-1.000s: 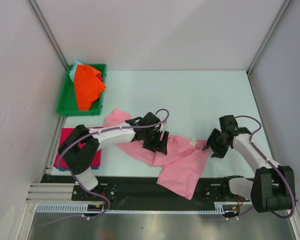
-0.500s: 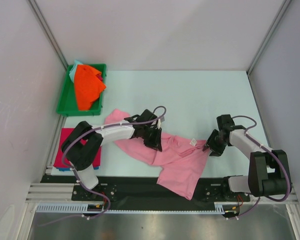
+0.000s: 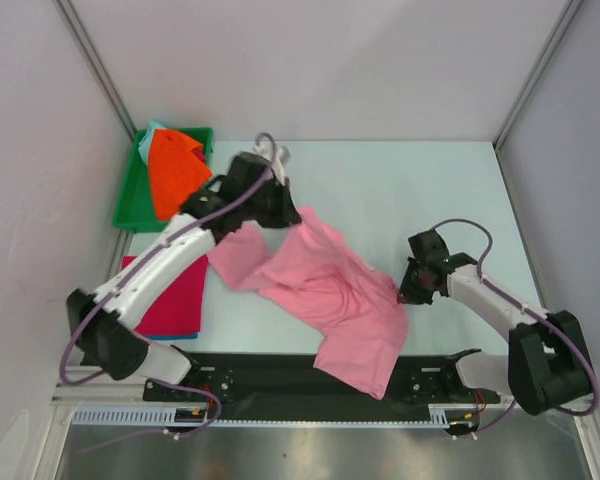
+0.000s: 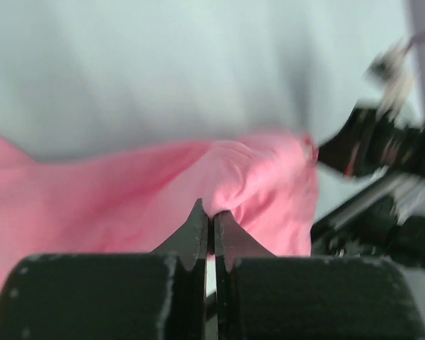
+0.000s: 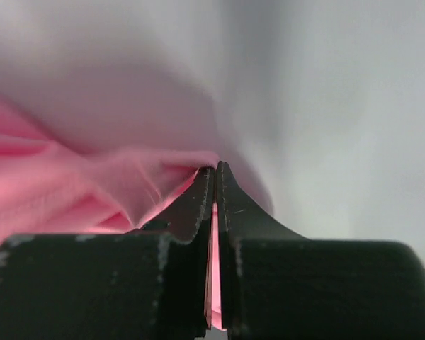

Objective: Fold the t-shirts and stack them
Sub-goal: Flatten the tshirt out

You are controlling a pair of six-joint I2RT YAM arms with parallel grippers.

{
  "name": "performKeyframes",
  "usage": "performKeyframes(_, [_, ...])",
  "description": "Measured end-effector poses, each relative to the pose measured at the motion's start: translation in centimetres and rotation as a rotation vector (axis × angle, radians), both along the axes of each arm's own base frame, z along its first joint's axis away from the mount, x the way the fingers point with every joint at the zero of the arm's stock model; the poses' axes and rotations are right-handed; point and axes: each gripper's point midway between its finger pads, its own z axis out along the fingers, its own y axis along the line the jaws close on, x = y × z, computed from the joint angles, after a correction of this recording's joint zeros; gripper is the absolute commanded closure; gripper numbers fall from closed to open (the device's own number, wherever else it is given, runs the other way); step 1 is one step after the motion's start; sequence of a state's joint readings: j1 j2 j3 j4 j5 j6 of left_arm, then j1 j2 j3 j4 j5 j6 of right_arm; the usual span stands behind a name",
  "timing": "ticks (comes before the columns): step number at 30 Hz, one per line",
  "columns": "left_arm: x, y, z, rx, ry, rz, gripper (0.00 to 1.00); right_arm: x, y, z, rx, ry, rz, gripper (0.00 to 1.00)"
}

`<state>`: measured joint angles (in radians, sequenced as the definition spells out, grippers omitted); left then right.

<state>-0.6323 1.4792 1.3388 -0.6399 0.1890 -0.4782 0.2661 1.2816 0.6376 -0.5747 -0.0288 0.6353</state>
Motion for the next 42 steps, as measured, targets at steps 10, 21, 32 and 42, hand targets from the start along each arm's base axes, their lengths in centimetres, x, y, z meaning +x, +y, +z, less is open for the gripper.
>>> performKeyframes(10, [-0.4,10.9,28.8,-0.128,-0.731,0.249,1.00,-0.1,8.8,23.3,0.267,-0.694,0.384,1.00])
performKeyframes(21, [-16.7,21.4,46.5,-0.353,-1.380,0.309,1.00,-9.7,11.6,44.2,0.688,-1.108,0.731,1.00])
performKeyframes(32, [-12.9,19.2,48.7,-0.314,-1.462,0.293,1.00,-7.6,11.5,44.5,0.633,-1.089,0.640,1.00])
performKeyframes(42, [1.4,11.1,41.2,-0.183,-1.293,0.248,1.00,-2.6,8.9,37.3,0.365,-0.943,0.399,1.00])
